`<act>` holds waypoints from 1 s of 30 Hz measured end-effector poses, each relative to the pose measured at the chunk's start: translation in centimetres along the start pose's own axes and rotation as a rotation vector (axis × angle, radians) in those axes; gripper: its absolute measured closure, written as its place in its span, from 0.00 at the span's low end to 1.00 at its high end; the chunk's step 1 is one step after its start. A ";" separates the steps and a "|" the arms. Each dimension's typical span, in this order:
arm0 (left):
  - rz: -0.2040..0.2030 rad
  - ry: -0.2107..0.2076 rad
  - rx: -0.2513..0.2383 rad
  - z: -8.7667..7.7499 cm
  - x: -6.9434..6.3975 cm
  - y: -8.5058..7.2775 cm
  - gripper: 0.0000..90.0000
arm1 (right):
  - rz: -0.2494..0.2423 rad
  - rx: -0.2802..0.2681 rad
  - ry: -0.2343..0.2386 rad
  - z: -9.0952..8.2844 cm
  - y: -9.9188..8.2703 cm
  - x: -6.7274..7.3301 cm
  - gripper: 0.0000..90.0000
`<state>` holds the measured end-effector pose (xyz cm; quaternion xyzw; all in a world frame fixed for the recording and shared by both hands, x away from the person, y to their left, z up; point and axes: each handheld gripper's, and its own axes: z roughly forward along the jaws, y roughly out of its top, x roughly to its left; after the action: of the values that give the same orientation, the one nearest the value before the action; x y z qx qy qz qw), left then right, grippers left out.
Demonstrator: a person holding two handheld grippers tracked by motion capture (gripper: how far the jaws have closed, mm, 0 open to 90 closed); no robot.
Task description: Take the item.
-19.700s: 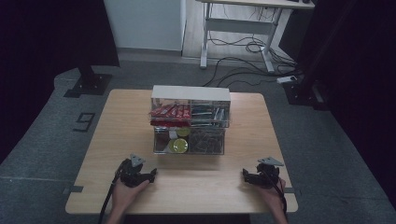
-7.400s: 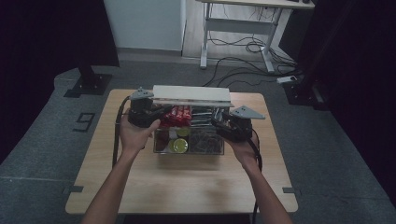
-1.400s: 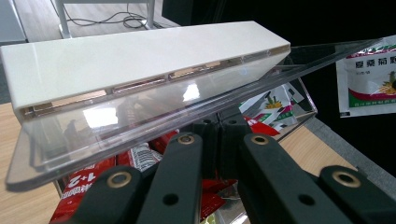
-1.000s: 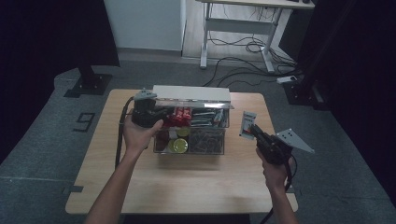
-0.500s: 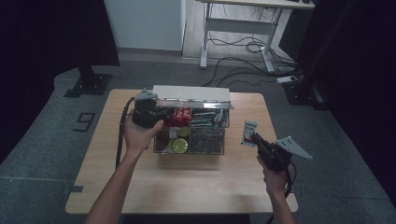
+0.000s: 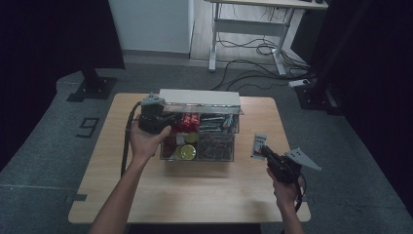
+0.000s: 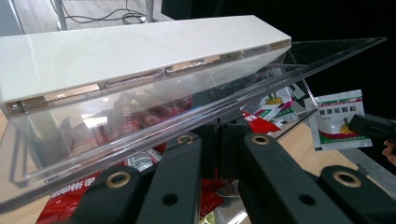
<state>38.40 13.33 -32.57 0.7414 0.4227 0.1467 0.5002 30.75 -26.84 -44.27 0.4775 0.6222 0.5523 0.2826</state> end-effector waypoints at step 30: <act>-0.002 0.001 0.005 0.0 0.0 -0.1 0.98 | 0.035 0.134 -0.022 2.7 -5.2 -1.2 0.99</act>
<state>38.37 13.36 -32.62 0.7423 0.4239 0.1456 0.4981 32.08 -26.47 -50.05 0.5121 0.6462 0.5091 0.2471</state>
